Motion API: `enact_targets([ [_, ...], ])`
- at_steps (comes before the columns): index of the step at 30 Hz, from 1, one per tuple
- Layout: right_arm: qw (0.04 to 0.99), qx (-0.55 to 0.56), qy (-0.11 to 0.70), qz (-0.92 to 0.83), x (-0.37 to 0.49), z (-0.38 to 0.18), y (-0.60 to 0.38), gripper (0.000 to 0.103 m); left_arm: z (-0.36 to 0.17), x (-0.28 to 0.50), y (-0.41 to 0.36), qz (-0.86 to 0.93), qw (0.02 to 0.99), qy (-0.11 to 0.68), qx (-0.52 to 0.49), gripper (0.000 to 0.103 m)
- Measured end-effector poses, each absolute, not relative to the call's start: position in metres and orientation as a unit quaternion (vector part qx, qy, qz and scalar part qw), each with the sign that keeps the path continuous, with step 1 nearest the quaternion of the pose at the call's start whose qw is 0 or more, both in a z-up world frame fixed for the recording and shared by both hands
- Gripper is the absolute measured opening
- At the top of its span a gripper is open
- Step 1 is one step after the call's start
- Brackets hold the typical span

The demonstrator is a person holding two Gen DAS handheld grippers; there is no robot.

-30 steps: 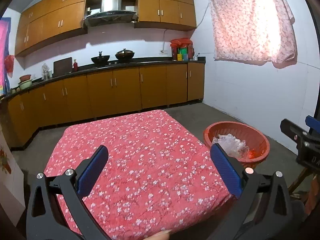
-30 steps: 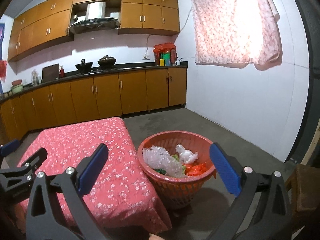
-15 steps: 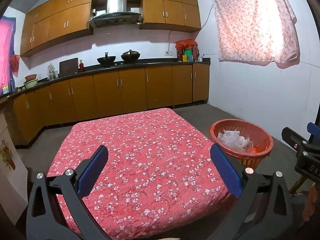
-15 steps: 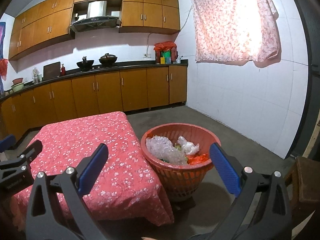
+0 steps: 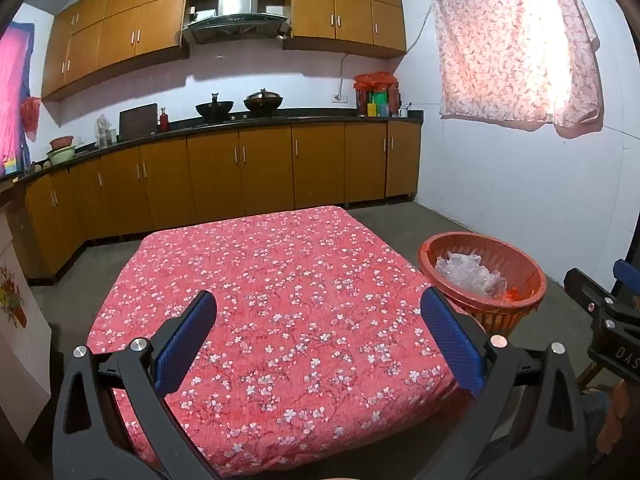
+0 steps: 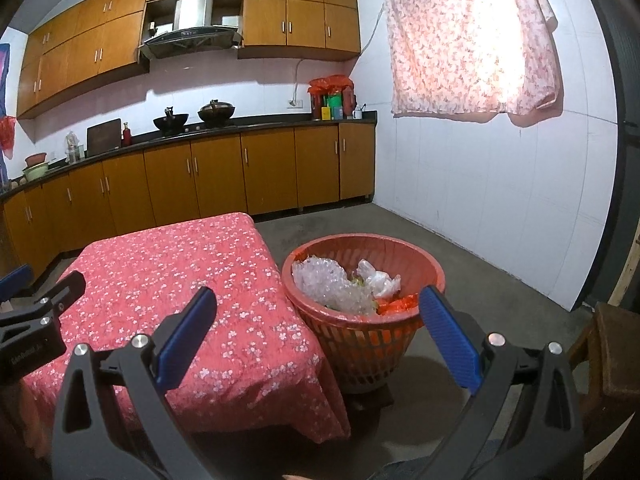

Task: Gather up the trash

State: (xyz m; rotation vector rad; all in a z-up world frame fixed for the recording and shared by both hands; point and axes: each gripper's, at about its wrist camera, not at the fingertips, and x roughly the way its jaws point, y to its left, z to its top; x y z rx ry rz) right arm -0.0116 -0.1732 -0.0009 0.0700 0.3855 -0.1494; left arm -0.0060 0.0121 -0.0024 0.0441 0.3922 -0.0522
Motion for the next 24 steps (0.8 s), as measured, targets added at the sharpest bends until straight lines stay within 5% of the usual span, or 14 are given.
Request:
enact_targets([
  [24, 0.977, 0.035, 0.196, -0.072, -0.0083, -0.0037, -0.1714, 0.099, -0.0022, -0.0077, 0.011, -0.027, 0.98, 0.195, 0.02, 0.101],
])
